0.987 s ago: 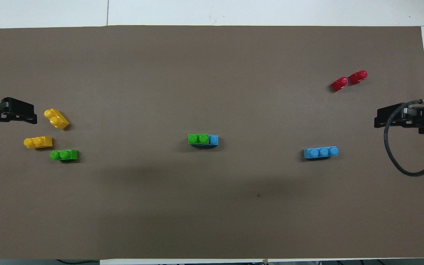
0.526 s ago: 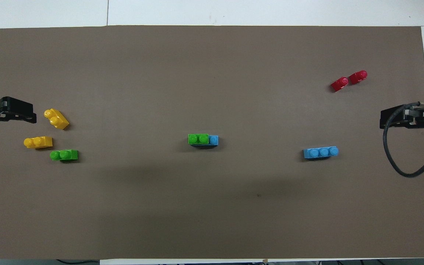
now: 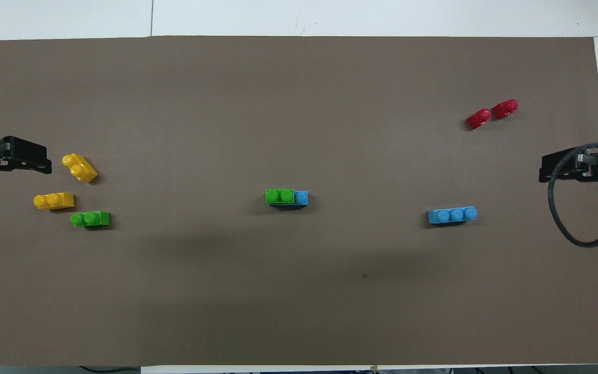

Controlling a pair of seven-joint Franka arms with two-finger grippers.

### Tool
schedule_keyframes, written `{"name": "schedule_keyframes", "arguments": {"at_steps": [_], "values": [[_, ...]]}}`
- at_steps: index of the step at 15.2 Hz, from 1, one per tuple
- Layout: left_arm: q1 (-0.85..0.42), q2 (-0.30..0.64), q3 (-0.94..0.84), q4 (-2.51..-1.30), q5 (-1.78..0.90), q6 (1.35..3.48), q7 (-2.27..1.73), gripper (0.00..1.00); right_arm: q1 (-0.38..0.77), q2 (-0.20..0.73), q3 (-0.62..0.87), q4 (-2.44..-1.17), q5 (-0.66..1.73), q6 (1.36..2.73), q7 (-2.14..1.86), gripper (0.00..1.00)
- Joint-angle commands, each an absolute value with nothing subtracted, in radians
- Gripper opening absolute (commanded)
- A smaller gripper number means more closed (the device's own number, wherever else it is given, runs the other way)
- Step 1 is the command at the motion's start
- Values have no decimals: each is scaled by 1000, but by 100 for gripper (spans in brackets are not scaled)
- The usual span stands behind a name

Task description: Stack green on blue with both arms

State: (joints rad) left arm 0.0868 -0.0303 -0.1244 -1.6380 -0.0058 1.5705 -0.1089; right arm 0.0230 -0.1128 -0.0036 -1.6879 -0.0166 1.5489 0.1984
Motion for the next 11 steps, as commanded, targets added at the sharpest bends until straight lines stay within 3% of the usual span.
{"name": "schedule_keyframes", "arguments": {"at_steps": [1, 11], "values": [[94, -18, -123, -1612, -28, 1559, -91, 100, 0, -110, 2, -1674, 21, 1526, 186, 100], [91, -18, -124, -1611, -29, 1560, -92, 100, -11, -109, 2, -1672, 18, 1523, 170, 100]]}}
